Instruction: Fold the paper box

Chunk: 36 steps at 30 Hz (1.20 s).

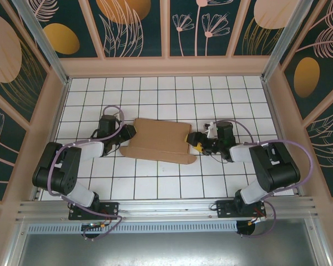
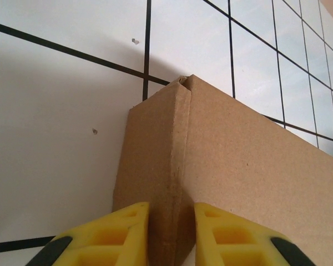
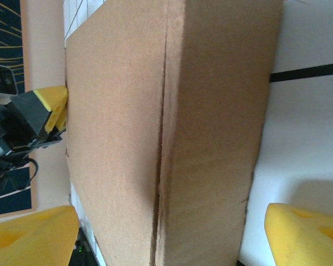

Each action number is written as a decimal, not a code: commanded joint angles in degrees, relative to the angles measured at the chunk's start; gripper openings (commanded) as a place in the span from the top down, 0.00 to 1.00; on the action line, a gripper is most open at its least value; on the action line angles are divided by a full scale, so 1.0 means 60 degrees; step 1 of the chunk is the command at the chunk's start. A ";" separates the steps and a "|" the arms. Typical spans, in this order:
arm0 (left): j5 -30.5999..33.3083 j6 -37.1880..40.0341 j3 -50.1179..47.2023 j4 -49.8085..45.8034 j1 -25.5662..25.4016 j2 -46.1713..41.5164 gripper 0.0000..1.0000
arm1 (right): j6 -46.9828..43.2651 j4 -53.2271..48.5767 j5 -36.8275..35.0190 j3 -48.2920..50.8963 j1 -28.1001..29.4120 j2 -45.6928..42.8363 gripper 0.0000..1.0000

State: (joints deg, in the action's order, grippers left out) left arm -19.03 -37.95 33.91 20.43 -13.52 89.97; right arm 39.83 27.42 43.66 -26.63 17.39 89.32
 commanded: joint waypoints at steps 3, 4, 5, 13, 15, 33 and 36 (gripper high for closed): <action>-0.0003 0.0023 -0.0205 -0.1349 0.0438 0.0676 0.81 | 0.0023 0.0286 0.0209 -0.0228 0.0114 0.1025 0.12; -0.0053 0.0041 -0.0175 -0.1390 0.0481 0.0752 0.82 | 0.0053 0.0349 0.0242 -0.0284 0.0109 0.1163 0.12; -0.0091 0.0028 -0.0160 -0.1397 0.0532 0.0823 0.82 | 0.0087 0.0402 0.0254 -0.0327 0.0109 0.1241 0.12; -0.0935 -0.0238 -0.0165 -0.1163 0.1184 0.1284 0.86 | 0.0074 0.0224 0.0319 -0.0780 0.0098 0.1772 0.11; -0.1145 -0.0266 -0.0135 -0.1125 0.1345 0.1308 0.87 | -0.0010 0.0080 0.0322 -0.0913 0.0091 0.1864 0.11; -0.1701 -0.0530 0.0028 -0.0889 0.1576 0.1649 0.85 | 0.0341 0.0388 0.1051 -0.1668 0.0530 0.2482 0.31; -0.1139 -0.0296 0.0391 -0.1672 0.1578 0.0949 0.73 | 0.0748 0.0680 0.0758 -0.1358 0.0493 0.2279 0.40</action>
State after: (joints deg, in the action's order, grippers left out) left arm -33.76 -40.77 36.69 24.16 -4.54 96.62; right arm 42.87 30.46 51.03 -36.60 19.53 102.91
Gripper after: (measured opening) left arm 0.255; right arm 0.614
